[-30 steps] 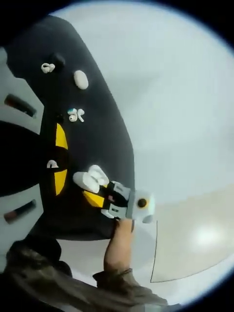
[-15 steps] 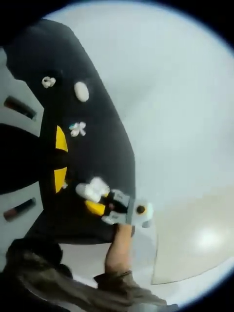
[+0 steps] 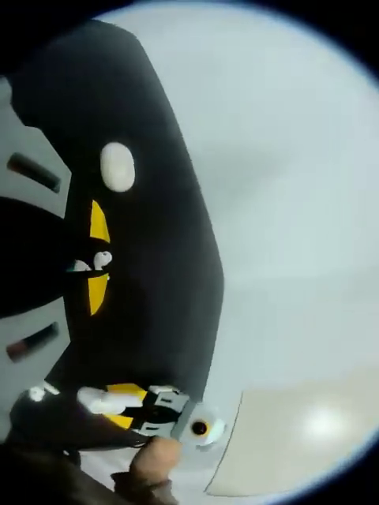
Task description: Pick up three earphones and place each one into its charging case using tactile feedback, ensure that each earphone is properly inserted and securely positioned inside the case.
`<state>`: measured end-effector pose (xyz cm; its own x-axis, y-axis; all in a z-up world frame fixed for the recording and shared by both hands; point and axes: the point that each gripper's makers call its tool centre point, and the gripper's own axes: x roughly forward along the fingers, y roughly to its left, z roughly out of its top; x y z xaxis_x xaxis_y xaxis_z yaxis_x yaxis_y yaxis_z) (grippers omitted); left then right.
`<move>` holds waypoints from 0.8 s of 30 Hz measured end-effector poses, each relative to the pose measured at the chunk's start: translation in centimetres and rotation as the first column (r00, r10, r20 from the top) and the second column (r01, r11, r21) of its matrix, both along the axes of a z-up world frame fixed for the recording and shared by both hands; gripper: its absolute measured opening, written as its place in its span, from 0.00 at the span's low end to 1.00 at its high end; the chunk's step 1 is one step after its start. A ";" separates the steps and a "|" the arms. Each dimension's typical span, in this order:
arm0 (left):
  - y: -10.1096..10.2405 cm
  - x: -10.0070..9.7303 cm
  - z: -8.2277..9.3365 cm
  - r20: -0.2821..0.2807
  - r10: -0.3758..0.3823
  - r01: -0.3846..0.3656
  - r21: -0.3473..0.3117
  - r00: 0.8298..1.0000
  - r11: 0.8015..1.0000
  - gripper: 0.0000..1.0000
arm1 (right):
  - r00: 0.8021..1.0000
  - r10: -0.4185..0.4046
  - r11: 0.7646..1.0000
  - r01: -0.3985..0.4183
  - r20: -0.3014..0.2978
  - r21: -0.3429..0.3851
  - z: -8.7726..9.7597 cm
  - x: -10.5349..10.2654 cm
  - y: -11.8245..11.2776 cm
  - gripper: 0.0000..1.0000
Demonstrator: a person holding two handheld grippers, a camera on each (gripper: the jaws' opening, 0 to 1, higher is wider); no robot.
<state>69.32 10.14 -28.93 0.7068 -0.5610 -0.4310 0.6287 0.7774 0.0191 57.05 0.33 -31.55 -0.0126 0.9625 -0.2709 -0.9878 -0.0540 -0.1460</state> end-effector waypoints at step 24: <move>-1.8 2.3 -3.4 -0.225 0.049 -0.052 -0.009 0.973 0.999 0.10 | 1.000 0.005 1.000 -0.005 0.015 0.001 0.0 0.1 -0.2 0.17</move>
<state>71.62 8.31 -32.29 0.6206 -0.5345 -0.5737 0.5756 0.8074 -0.1297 57.15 0.18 -31.51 -0.0132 0.9627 -0.2702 -0.9852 -0.0587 -0.1608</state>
